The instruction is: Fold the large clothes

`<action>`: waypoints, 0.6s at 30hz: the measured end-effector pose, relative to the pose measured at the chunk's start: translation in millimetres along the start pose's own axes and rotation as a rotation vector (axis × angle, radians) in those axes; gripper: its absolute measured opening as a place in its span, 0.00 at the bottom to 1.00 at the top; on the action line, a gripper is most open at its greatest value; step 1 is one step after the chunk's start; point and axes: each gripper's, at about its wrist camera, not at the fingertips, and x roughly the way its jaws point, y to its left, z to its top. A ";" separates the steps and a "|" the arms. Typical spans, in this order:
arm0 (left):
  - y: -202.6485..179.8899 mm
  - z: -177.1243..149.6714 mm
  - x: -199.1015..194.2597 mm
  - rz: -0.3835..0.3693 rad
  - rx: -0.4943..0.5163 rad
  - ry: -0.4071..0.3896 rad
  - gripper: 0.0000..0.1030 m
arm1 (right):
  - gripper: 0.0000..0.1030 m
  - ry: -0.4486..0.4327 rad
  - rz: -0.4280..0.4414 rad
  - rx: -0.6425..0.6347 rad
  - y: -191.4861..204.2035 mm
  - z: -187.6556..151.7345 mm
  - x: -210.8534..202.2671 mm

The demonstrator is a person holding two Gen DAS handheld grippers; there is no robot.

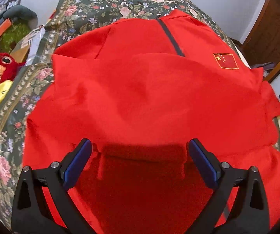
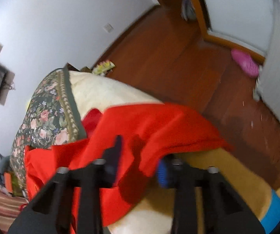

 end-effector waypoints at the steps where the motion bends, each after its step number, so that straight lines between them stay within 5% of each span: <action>1: 3.3 -1.2 -2.6 0.015 0.005 -0.007 0.97 | 0.10 -0.023 0.006 -0.027 6.9 0.9 -6.4; 12: 16.9 -10.6 -36.7 0.032 0.042 -0.092 0.97 | 0.09 -0.273 0.197 -0.403 131.3 -14.8 -115.0; 18: 16.3 -16.6 -57.9 0.023 0.084 -0.143 0.97 | 0.09 -0.245 0.336 -0.662 203.2 -67.2 -143.7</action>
